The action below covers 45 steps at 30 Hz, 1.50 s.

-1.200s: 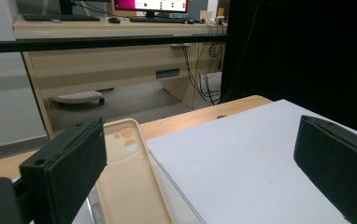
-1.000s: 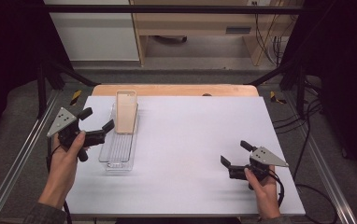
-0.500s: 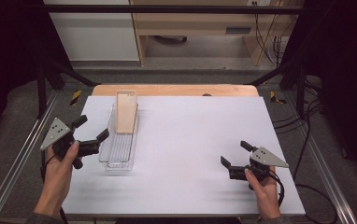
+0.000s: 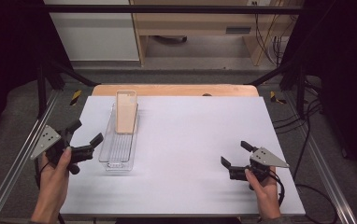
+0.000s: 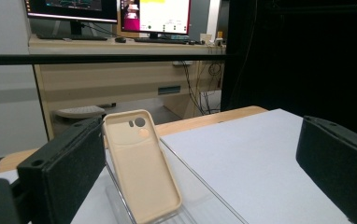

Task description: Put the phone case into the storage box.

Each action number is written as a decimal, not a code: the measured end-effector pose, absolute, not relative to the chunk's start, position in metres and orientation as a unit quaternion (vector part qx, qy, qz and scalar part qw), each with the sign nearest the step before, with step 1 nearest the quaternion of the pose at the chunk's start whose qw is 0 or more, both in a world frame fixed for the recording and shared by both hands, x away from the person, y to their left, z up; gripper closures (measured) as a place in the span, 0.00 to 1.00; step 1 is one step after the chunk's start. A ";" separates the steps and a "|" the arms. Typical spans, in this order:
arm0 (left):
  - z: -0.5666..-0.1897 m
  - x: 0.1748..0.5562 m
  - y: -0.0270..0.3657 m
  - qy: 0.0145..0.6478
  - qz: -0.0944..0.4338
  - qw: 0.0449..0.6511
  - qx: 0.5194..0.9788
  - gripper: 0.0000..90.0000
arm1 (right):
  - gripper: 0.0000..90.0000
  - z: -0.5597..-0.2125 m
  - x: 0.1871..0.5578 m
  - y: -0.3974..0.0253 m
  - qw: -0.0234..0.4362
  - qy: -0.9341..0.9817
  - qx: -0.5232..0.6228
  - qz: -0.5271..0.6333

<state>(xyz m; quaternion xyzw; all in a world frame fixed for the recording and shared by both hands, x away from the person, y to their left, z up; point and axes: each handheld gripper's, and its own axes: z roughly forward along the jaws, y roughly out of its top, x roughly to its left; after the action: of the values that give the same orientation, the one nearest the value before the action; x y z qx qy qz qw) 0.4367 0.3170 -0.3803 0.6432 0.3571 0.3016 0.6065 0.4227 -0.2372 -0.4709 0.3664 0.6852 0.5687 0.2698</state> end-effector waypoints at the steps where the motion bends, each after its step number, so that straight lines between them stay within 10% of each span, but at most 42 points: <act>1: -0.382 0.436 0.317 0.357 0.301 0.606 0.644 0.01 | 0.03 -0.471 0.423 -0.237 0.270 0.685 0.366 0.569; 45: -0.429 0.408 0.311 0.334 0.303 0.595 0.665 0.01 | 0.03 -0.469 0.421 -0.240 0.275 0.684 0.363 0.570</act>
<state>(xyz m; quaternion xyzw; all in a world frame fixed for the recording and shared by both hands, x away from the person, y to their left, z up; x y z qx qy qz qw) 0.4083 0.3113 -0.4294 0.6654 0.3341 0.3031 0.5948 0.4208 -0.2402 -0.4693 0.3627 0.6841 0.5701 0.2747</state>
